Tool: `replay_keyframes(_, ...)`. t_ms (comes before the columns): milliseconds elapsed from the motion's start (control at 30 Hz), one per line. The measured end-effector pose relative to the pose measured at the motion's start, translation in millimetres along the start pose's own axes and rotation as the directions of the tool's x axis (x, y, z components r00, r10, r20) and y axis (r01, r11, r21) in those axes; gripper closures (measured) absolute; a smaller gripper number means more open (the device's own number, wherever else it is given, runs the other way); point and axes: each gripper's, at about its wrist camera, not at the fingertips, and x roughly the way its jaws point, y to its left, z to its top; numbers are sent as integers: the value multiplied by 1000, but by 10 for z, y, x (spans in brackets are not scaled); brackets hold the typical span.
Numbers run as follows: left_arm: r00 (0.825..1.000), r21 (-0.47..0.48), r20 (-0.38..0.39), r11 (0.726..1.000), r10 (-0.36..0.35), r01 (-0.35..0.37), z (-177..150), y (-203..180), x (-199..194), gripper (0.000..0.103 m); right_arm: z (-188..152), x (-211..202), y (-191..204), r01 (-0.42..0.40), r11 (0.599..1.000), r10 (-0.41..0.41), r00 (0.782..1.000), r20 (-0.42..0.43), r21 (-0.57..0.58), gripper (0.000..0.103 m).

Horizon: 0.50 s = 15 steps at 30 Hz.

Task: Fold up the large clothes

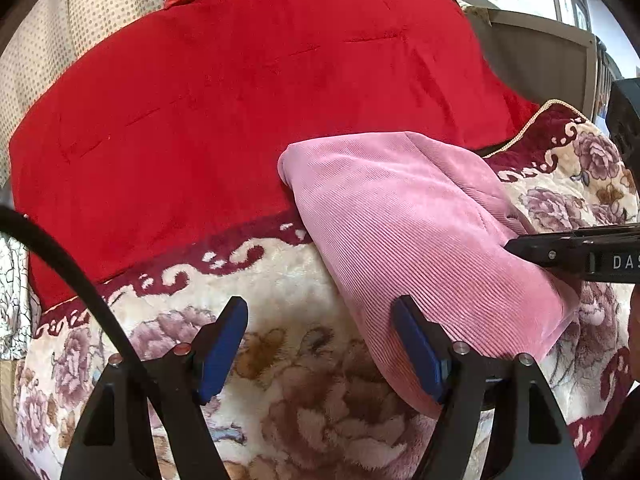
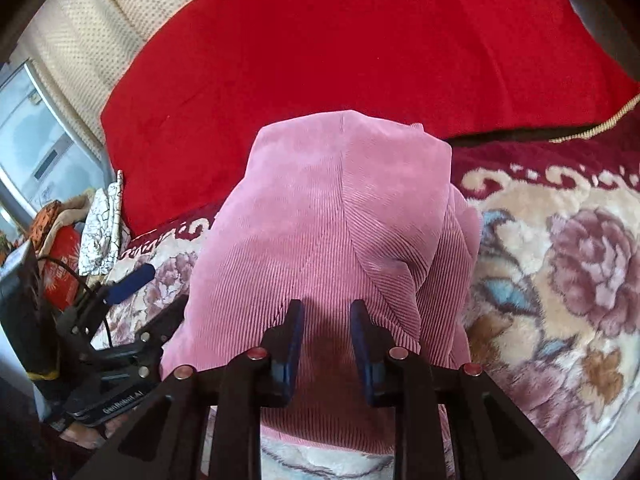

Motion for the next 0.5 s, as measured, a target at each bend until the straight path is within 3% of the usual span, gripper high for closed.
replay_keyframes(100, 1000, -12, -3, 1000, -5, 5, 6, 14, 4, 27, -11, 8, -32, -16, 1000, 16, 1000, 6, 12, 75)
replay_keyframes(500, 1000, -11, 3, 1000, 8, -8, 6, -17, -10, 27, -89, -4, 76, 45, 997, -42, 998, 53, -55, 75)
